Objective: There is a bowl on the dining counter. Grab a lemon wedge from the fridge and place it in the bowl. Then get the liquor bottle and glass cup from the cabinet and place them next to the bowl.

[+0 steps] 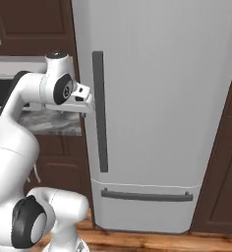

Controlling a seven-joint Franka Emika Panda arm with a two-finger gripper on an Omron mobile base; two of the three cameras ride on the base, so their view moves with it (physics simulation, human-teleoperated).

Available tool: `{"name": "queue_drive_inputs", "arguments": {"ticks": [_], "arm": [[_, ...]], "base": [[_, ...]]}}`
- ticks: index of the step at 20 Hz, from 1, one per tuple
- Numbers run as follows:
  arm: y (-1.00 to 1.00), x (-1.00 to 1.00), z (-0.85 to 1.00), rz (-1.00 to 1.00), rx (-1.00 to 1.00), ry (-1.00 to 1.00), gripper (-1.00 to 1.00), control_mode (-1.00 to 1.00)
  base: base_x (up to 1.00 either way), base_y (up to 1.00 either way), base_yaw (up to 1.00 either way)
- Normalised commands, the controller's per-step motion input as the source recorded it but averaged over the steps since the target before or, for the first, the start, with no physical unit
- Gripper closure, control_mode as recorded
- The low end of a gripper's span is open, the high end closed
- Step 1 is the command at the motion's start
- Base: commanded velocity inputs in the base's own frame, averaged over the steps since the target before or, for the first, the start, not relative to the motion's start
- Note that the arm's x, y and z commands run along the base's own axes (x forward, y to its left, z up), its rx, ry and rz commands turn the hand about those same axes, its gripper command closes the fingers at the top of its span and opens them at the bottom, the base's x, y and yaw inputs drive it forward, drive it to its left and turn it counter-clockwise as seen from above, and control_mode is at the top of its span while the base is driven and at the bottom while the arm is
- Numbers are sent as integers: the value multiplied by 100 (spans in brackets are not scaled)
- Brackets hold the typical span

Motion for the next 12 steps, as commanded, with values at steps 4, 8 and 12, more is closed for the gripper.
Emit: {"name": "queue_drive_inputs", "arguments": {"ticks": [4,8,12], "arm": [[0,0,0,0,0,0,-100,100],[0,0,0,0,0,0,-100,100],[6,0,-4,-7,0,0,-100,-100]], "base": [[0,47,-33],[0,49,-32],[0,35,-23]]}}
